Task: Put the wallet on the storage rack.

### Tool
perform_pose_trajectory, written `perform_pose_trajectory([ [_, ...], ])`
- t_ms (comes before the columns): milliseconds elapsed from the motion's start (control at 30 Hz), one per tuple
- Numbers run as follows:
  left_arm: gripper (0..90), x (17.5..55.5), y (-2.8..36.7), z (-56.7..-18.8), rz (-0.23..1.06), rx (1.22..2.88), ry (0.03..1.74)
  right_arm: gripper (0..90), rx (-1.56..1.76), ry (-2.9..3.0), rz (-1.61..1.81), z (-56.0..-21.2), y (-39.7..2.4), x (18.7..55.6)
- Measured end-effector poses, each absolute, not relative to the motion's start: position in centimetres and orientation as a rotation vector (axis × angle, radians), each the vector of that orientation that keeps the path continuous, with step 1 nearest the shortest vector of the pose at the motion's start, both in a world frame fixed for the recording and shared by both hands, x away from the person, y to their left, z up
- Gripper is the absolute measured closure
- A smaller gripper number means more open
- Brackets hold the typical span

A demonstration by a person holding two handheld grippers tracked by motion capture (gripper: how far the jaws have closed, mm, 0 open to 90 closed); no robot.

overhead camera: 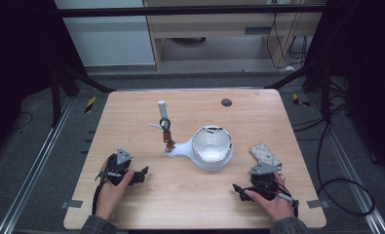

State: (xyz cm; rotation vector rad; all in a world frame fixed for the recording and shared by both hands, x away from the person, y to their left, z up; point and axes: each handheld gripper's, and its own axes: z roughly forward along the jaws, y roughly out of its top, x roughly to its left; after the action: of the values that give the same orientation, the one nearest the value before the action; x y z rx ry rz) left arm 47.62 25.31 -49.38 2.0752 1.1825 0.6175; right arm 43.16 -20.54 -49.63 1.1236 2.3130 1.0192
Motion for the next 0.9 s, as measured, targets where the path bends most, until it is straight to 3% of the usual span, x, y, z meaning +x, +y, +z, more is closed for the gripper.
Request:
perform_pose_trajectory([
  [900,2.7,47.8,25.7,-50.8,0.553,2.069,1.237,10.0,1.162,2.502,0.540,-42.7,-24.7,45.7],
])
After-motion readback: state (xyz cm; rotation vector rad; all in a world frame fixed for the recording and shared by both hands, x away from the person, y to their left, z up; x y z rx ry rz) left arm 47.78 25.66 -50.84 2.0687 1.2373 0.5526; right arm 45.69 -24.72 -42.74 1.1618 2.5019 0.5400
